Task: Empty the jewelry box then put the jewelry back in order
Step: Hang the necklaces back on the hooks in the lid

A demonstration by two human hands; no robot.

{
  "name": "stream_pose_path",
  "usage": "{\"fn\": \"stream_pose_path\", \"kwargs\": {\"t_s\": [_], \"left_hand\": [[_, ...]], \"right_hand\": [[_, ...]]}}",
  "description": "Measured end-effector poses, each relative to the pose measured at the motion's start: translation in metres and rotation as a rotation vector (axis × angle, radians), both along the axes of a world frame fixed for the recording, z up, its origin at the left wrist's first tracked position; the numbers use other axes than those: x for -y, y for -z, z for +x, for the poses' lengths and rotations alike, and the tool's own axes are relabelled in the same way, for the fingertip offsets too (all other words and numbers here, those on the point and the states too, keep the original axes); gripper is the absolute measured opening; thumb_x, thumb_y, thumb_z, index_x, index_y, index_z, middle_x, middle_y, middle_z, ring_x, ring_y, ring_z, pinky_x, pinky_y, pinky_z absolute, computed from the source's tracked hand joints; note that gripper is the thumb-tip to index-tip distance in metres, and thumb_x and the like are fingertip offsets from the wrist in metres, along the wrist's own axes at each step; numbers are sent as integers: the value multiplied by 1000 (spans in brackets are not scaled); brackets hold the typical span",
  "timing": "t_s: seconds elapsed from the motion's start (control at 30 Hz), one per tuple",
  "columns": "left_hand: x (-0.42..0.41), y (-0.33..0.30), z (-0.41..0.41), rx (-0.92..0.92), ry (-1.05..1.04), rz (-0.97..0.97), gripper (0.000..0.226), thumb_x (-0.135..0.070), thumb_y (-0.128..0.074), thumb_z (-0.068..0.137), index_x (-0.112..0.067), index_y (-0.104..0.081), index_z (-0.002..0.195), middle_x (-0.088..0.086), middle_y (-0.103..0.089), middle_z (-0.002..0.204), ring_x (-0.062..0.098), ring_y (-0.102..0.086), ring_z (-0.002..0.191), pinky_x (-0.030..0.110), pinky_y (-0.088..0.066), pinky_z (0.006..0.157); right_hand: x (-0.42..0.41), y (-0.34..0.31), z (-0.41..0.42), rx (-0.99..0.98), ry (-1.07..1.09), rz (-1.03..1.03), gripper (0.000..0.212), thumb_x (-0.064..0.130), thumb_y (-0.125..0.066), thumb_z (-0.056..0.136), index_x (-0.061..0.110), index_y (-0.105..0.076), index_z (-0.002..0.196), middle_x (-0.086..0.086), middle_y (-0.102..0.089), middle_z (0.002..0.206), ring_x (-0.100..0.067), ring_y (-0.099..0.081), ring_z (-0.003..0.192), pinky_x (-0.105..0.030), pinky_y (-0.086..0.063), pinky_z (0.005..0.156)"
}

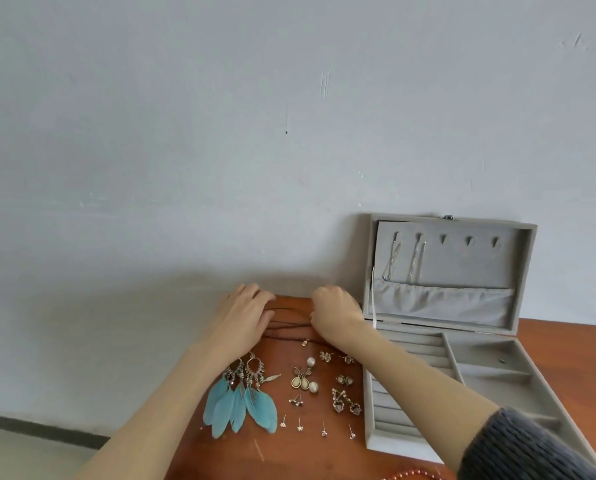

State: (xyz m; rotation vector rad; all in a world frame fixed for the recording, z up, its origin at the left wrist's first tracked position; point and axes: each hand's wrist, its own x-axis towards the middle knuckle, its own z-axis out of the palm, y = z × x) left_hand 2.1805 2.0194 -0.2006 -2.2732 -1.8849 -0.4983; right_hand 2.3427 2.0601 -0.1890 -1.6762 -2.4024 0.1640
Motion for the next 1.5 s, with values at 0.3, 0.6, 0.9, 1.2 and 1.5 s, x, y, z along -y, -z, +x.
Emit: {"fn": "stream_pose_path", "kwargs": {"t_s": [0.3, 0.6, 0.9, 1.2, 1.5], "left_hand": [[-11, 0, 14, 119, 37, -92, 56, -25, -54, 90, -19, -31, 141, 0, -42, 139, 18, -33, 130, 34, -33, 104], [7, -42, 20, 305, 18, 55, 65, -26, -63, 85, -22, -29, 140, -6, -54, 122, 17, -42, 120, 34, -30, 99], [46, -132, 44, 501, 168, 168, 21, -18, -41, 97, -13, -61, 94, -4, -58, 67, 9, -38, 43, 14, -30, 45], [59, -165, 95, 406, 107, 104, 23, -17, -38, 98, -16, -60, 93, -5, -54, 74, 4, -37, 49, 11, -33, 50], [70, -175, 164, 525, 382, -295, 17, -38, -53, 90, -25, -57, 101, -8, -55, 66, 1, -46, 49, 14, -37, 54]], "right_hand": [[-11, -5, 4, -315, -38, -147, 18, 15, -41, 94, 5, -53, 103, -19, -64, 104, -35, -57, 100, -36, -45, 83], [15, -62, 11, -817, -177, -90, 10, 14, -43, 94, 16, -49, 87, 4, -63, 63, -9, -58, 62, -8, -38, 49], [49, -118, 56, -957, -190, -97, 19, 16, -45, 93, 22, -48, 75, 3, -52, 63, -11, -44, 55, -26, -37, 56], [77, -150, 154, -804, -181, -213, 20, 24, -58, 89, 9, -70, 82, 5, -37, 56, -13, -31, 58, -25, -30, 58], [98, -186, 181, -685, -232, -1, 29, 18, -42, 94, 24, -55, 69, 7, -43, 62, -5, -38, 54, -18, -33, 54]]}}
